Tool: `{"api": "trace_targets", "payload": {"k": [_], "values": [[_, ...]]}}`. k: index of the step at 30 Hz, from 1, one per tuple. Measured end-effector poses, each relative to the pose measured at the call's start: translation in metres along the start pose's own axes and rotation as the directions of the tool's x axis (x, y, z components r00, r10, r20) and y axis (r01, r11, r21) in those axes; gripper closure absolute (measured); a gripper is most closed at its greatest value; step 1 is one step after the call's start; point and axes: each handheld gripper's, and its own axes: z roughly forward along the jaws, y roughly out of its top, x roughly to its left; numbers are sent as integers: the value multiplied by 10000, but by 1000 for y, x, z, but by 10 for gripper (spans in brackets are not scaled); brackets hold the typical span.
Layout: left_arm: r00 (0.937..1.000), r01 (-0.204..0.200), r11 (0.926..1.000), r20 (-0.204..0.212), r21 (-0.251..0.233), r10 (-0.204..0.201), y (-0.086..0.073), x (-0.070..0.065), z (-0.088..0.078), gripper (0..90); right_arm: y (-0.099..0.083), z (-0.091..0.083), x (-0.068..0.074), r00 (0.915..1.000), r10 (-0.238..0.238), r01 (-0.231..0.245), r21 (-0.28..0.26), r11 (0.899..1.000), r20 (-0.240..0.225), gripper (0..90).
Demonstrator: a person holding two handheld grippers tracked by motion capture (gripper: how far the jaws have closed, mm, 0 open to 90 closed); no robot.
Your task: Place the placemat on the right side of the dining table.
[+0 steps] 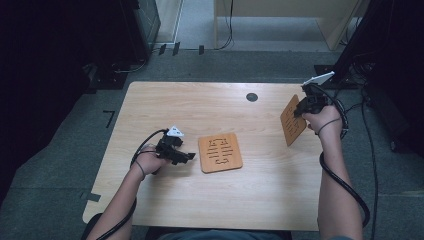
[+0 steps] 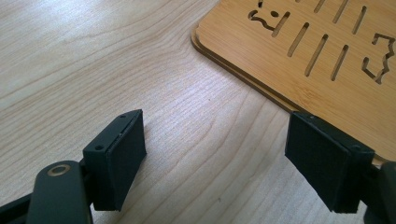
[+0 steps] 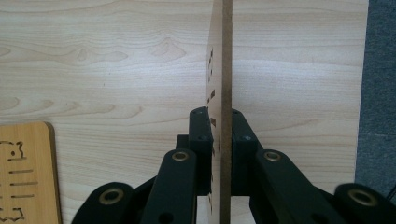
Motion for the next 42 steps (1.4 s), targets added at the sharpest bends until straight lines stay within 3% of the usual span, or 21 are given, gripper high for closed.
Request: {"api": "trace_targets", "payload": {"k": [11, 17, 42], "values": [[10000, -7, 10000, 1, 20, 7, 0, 0, 0, 194, -1, -6, -9, 9999, 150, -150, -61, 9999, -83, 832], [10000, -1, 10000, 19, 4, 1, 0, 0, 0, 194, -2, -4, -13, 9993, 2, 1, -67, 10000, 384, 819], [10000, -36, 10000, 20, -34, 36, 0, 0, 1, 193, -4, 9, -32, 9977, 669, -669, -15, 9978, 73, 727]]}}
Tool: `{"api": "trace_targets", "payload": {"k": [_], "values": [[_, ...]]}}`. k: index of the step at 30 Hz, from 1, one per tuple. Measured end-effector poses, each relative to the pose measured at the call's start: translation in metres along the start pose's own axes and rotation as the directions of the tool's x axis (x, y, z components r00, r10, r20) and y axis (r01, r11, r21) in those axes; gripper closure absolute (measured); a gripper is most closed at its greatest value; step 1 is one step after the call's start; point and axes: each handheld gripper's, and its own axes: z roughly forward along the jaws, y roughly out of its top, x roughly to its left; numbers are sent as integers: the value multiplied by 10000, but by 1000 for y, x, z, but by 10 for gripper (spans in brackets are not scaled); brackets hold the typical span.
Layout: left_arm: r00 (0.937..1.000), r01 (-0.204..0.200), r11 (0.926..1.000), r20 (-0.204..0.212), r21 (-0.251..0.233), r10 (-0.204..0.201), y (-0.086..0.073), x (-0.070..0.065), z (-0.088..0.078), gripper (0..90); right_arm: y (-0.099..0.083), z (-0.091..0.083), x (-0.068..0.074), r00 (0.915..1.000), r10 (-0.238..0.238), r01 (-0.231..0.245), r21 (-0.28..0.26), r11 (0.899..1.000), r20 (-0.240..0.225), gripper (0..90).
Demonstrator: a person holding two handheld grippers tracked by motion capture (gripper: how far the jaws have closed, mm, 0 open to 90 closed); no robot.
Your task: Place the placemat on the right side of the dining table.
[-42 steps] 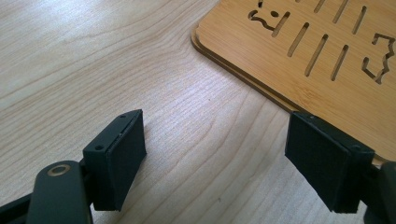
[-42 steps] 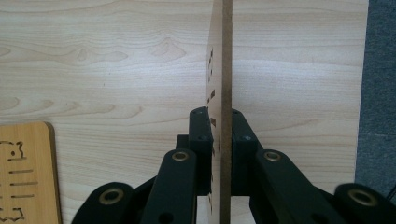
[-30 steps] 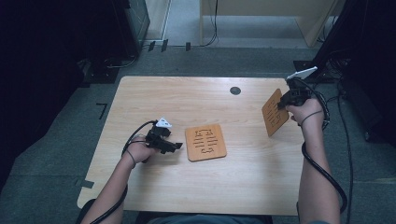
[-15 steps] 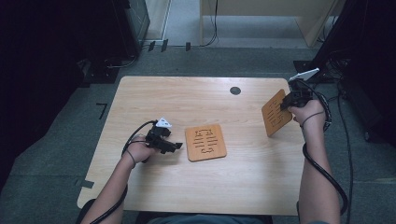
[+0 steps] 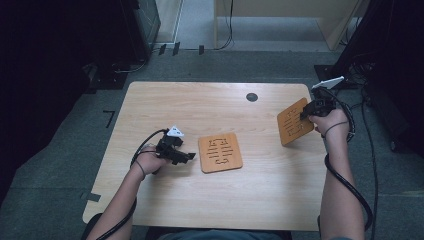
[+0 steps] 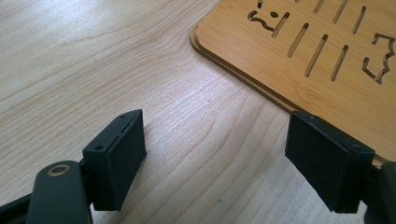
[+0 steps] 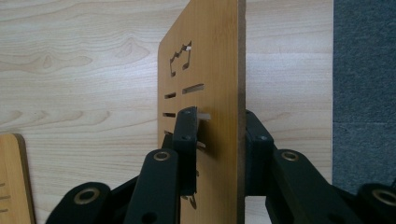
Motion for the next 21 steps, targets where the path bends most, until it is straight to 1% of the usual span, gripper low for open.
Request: {"api": "trace_targets", "payload": {"k": [4, 6, 13, 17, 21], "values": [[10000, -20, 10000, 7, 5, 20, 0, 0, 0, 193, 0, 5, -3, 9999, 62, -62, 50, 10000, -93, 702], [10000, -7, 10000, 8, -12, 7, 0, 0, 0, 193, -1, 8, -7, 9995, 213, -211, 115, 9997, -216, 689], [10000, -5, 10000, 11, -25, 5, 0, 0, 0, 189, -1, 14, -15, 9975, 458, -448, 190, 9988, -539, 667], [10000, -17, 10000, 17, -39, 17, 0, 0, 0, 189, -1, 18, -14, 9980, 373, -364, 176, 9992, -519, 647], [10000, -19, 10000, 25, -40, 19, 0, 0, 0, 189, -1, 21, -15, 9977, 410, -399, 207, 9990, -534, 631]]}}
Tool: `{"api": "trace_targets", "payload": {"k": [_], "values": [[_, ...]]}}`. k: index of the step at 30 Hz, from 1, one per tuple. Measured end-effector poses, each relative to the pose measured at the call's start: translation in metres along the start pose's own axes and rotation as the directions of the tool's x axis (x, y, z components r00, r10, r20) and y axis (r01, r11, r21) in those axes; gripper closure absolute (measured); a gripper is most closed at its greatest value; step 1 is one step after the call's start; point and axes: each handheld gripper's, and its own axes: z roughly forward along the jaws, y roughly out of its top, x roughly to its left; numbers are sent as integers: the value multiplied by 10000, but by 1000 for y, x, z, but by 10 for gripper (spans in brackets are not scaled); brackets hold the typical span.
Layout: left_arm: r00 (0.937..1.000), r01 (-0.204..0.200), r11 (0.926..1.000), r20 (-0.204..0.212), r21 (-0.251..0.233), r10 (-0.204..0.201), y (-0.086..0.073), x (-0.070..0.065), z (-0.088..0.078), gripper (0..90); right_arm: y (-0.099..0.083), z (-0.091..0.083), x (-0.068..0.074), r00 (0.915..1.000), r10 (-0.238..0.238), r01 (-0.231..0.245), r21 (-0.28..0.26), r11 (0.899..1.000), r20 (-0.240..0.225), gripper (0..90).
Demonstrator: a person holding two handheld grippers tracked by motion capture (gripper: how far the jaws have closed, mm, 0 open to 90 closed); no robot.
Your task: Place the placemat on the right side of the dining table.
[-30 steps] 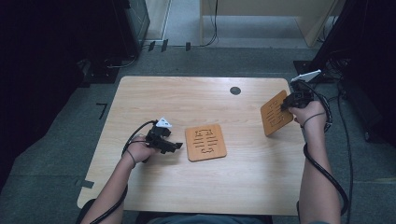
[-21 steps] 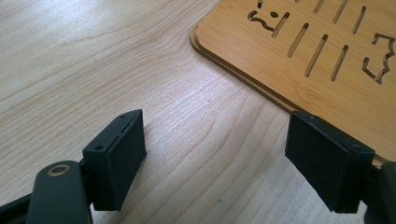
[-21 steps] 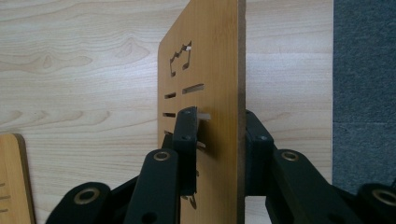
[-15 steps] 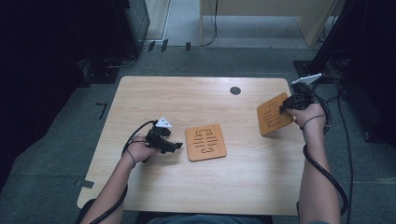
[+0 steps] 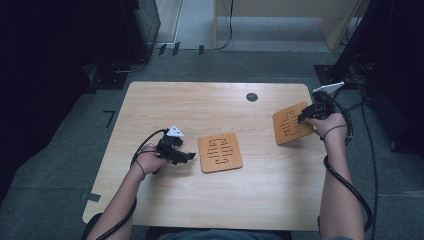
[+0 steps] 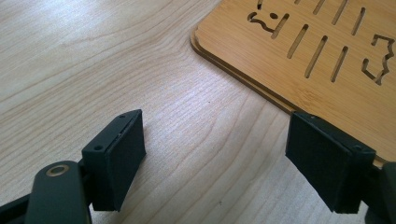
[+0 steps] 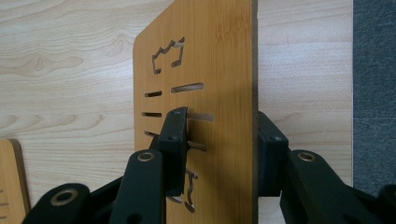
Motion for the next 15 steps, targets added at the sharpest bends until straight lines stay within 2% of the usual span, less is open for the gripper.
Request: {"api": "trace_targets", "payload": {"k": [9, 15], "values": [[10000, -59, 10000, -7, 4, 59, 0, 0, 0, 190, -1, 6, -4, 9999, -3, 3, 35, 10000, -133, 600], [10000, -39, 10000, -39, 9, 39, 0, 0, 0, 189, -1, 13, -10, 9994, 156, -151, 145, 9998, -302, 571]]}}
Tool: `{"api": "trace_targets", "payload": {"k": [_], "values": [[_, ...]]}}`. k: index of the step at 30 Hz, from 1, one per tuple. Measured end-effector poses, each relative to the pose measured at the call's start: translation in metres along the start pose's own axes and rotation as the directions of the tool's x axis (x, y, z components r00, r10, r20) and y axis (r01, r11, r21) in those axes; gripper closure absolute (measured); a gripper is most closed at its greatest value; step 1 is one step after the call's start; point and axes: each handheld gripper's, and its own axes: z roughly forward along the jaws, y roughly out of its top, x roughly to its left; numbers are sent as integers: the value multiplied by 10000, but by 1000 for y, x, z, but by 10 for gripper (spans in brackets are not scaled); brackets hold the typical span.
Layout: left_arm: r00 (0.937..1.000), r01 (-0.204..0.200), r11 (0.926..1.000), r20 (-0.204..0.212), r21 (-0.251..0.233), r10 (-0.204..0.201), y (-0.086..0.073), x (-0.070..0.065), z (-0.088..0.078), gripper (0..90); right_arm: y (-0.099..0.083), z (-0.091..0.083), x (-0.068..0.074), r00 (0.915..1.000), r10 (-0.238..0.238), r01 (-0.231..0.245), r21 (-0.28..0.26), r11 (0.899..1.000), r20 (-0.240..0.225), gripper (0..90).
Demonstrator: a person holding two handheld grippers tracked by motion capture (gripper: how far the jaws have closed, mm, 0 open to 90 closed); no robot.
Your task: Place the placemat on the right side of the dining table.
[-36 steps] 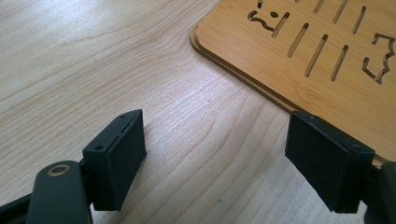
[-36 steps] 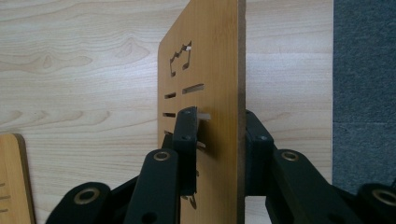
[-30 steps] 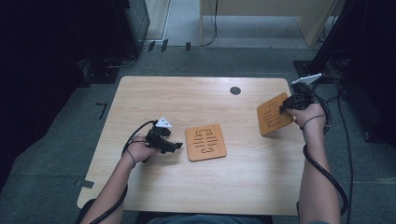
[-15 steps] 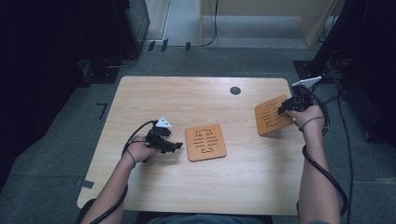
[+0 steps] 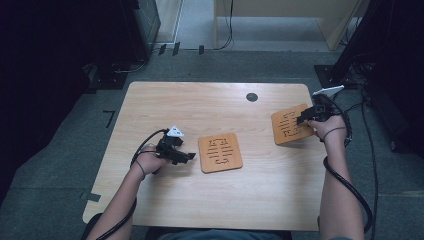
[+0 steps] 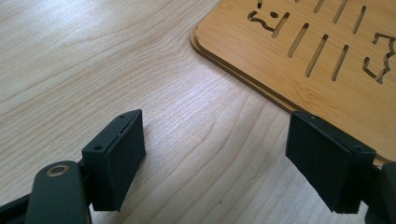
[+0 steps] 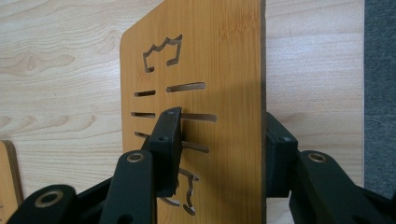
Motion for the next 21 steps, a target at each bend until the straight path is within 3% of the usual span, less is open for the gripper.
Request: {"api": "trace_targets", "payload": {"k": [21], "values": [[10000, -35, 10000, -26, -3, 35, 0, 0, 0, 189, -1, 13, -7, 9995, 79, -79, 0, 10000, -302, 511]]}}
